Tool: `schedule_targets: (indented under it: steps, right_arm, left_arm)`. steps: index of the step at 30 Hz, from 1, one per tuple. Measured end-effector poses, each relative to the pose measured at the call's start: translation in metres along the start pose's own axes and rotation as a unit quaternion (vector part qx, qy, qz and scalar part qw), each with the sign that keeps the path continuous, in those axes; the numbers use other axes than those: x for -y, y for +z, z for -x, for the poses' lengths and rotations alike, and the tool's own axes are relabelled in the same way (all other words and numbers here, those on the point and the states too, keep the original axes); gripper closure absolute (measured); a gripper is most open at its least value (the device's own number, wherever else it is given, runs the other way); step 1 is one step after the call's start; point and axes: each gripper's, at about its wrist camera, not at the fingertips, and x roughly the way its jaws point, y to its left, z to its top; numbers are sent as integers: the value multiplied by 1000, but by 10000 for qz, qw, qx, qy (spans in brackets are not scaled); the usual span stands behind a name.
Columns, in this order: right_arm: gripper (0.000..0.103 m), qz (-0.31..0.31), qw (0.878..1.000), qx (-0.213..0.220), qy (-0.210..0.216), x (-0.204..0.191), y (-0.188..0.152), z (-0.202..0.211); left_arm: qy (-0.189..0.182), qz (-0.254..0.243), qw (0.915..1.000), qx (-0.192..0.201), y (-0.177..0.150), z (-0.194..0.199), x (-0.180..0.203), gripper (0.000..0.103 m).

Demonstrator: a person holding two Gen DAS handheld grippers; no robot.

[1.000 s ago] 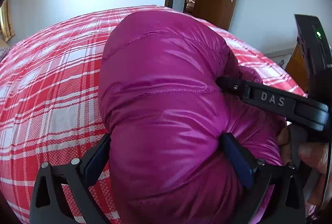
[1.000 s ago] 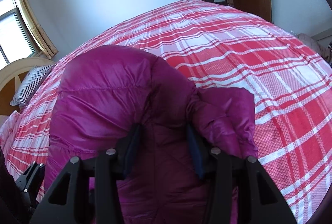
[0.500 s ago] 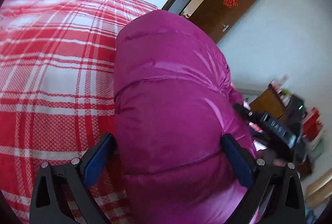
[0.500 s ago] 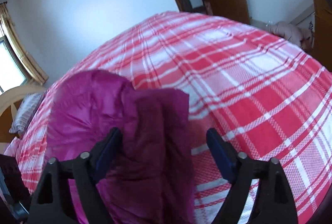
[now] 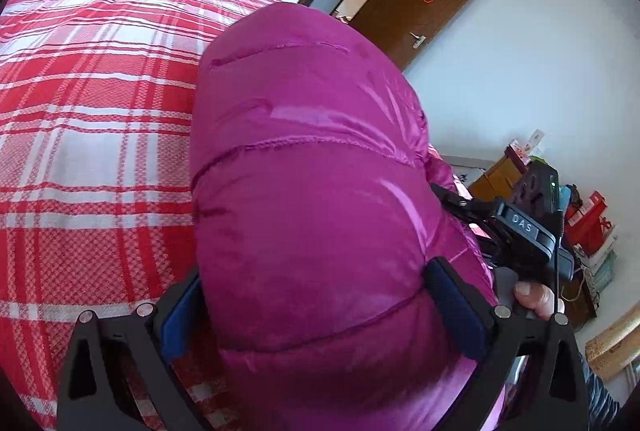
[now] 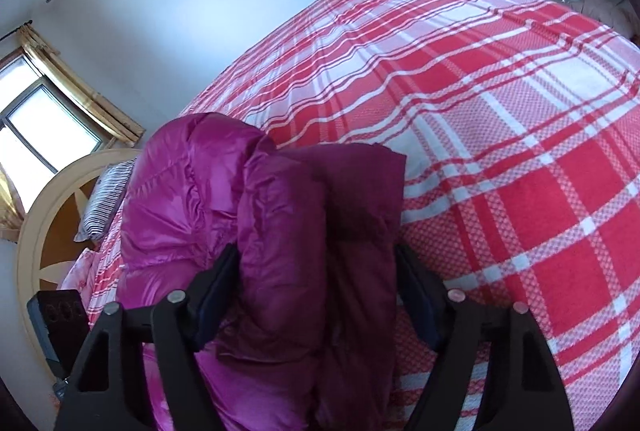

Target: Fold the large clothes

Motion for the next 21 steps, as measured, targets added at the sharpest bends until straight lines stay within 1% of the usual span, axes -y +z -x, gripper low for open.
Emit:
schedule_targets:
  steps: [1, 4, 6, 7, 8, 9, 11, 12, 14, 17, 19, 21]
  right_arm:
    - [47, -1, 9997, -132, 224, -1, 0, -4]
    - [49, -74, 9992, -271, 289, 1, 2, -11]
    - [55, -186, 9986, -296, 399, 4, 2, -12]
    - [64, -205, 9981, -298, 501, 5, 2, -12]
    - [74, -205, 9972, -300, 650, 5, 0, -10]
    - [75, -143, 9975, -267, 639, 4, -1, -8]
    - [79, -48, 9981, -233, 561, 0, -1, -5]
    - [80, 13, 9984, -203, 529, -3, -1, -5]
    - [81, 72, 9982, -135, 586, -9, -1, -2]
    - [82, 48, 9971, -73, 757, -17, -7, 4]
    - [83, 43, 9964, -59, 845, -24, -11, 7]
    - [83, 56, 9955, -42, 943, -30, -15, 12]
  left_arm:
    - [-27, -9, 10000, -6, 0, -1, 0, 1]
    - [-64, -29, 10000, 0, 1, -3, 5, 1]
    - [-26, -100, 9999, 10, -1, -2, 8, 6]
    - [20, -140, 9999, 18, -1, 0, 10, 14]
    - [69, -190, 9998, 27, -2, 1, 13, 19]
    - [139, -295, 9995, 40, -2, 2, 20, 21]
    - [287, -427, 9987, 48, -2, 5, 28, 34]
    - [313, -484, 9983, 81, -2, 8, 33, 38]
    - [399, -666, 9969, 138, -2, 18, 44, 48]
    - [436, -1017, 9934, 296, -5, 40, 61, 55]
    - [463, -1148, 9917, 352, -7, 49, 67, 57]
    - [451, -1146, 9916, 395, -9, 60, 68, 58]
